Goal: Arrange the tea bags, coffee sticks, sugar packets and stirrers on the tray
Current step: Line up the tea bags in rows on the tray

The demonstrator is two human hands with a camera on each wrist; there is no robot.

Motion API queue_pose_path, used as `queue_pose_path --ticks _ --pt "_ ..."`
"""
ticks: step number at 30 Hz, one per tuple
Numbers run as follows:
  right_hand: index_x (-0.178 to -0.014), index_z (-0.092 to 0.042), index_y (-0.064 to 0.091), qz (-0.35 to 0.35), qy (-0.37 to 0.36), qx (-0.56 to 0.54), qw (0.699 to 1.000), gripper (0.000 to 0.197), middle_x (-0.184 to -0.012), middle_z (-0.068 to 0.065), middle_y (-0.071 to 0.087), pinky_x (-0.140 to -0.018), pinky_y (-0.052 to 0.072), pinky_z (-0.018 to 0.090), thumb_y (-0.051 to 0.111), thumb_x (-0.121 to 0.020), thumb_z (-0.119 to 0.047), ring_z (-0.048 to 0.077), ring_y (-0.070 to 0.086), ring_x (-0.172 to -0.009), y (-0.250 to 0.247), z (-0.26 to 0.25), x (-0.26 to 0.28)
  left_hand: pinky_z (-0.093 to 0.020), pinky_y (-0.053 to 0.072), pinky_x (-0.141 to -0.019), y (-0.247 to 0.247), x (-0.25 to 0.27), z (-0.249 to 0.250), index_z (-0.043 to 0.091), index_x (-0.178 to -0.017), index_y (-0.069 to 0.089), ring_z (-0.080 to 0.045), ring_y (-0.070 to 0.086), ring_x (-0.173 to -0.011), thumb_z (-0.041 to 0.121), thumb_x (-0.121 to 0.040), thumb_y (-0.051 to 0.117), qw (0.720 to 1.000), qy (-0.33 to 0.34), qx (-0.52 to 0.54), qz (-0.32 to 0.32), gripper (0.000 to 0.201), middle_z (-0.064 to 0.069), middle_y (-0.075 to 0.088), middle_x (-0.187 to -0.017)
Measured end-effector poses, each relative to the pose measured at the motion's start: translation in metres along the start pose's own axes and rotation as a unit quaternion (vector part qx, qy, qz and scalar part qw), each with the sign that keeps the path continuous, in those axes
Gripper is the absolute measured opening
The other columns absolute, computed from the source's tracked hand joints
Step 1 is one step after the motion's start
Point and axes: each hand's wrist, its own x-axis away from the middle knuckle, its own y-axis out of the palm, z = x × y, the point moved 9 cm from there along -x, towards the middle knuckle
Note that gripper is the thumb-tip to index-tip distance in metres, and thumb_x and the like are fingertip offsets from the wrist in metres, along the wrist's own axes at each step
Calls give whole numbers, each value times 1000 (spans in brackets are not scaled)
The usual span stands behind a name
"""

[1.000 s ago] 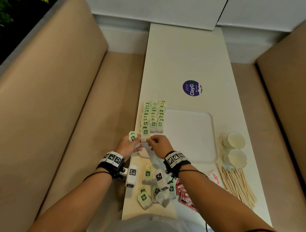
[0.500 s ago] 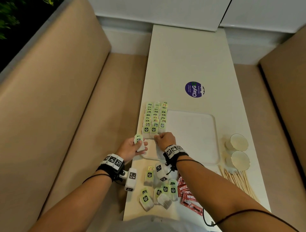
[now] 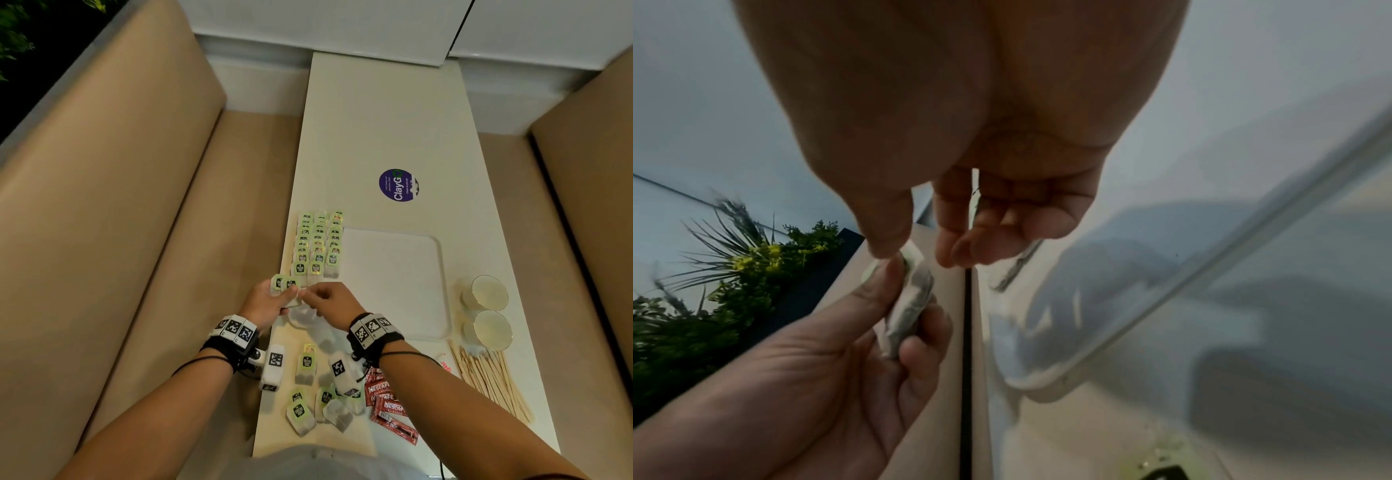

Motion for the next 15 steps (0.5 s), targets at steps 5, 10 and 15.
queue_pose_path --ticks 5,10,15 --pt "-82 -18 75 -1 -23 11 1000 32 -69 5 64 -67 48 34 69 -91 -48 13 53 -64 1 1 3 -26 50 -63 8 2 4 19 -103 70 -12 68 -78 25 -93 71 1000 4 -28 -8 12 0 77 -90" --pt "-79 -10 73 9 -14 12 1000 31 -67 1 60 -65 45 32 69 -93 -37 13 50 -62 -3 6 0 -25 48 -58 10 0 0 15 -105 72 -15 60 -74 24 -92 72 1000 5 -11 -7 16 -3 76 -91" --pt "-78 -8 77 89 26 19 995 27 -70 10 69 -65 48 30 72 -93 -31 11 52 -59 -36 21 -5 -23 57 -63 8 1 -2 8 -101 67 -17 69 -80 19 -98 63 999 -17 27 14 13 -8 72 -91"
